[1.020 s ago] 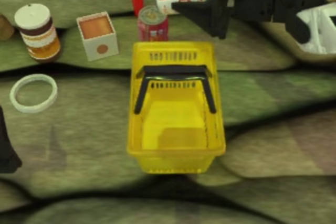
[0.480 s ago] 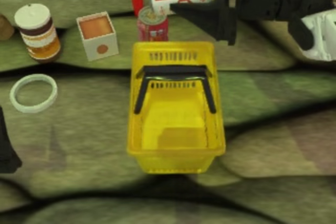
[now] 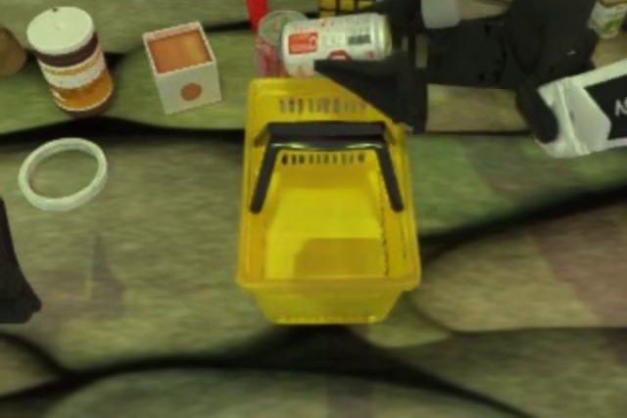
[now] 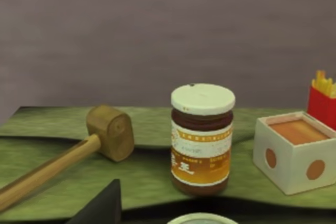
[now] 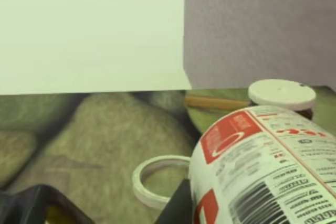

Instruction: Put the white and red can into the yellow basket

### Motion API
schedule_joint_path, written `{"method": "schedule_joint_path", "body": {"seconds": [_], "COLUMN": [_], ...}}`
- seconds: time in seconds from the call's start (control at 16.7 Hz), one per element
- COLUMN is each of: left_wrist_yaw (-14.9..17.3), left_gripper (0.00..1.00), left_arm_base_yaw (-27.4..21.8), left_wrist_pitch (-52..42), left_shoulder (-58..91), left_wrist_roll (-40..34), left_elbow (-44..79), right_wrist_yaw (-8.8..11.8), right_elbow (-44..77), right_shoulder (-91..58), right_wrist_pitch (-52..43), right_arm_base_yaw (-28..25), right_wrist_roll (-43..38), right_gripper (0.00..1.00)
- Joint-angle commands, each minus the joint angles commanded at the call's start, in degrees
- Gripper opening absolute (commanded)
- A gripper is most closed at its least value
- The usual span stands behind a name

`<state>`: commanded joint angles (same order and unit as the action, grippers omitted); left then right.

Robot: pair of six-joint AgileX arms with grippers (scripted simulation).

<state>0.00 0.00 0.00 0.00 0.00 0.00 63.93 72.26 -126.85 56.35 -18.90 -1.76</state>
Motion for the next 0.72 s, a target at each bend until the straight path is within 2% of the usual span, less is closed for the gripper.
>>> {"method": "schedule_joint_path", "body": {"seconds": [0.18,0.48,0.72], "left_wrist_yaw": [0.0,0.0,0.0], "left_gripper": [1.0,1.0,1.0], "left_arm_base_yaw": [0.0,0.0,0.0], "left_wrist_pitch": [0.0,0.0,0.0], "left_shoulder": [0.0,0.0,0.0], "left_wrist_roll": [0.0,0.0,0.0], "left_elbow": [0.0,0.0,0.0], "right_wrist_yaw": [-0.13,-0.18,-0.18], "right_elbow": [-1.76,-2.13,-2.13], "right_shoulder": [-4.15,-4.92,-4.92], "right_wrist_pitch": [5.72,6.61,6.61], "right_arm_base_yaw": [-0.2,-0.24,-0.24], "right_wrist_roll": [0.08,0.12,0.12], "right_gripper": [0.0,0.0,0.3]}}
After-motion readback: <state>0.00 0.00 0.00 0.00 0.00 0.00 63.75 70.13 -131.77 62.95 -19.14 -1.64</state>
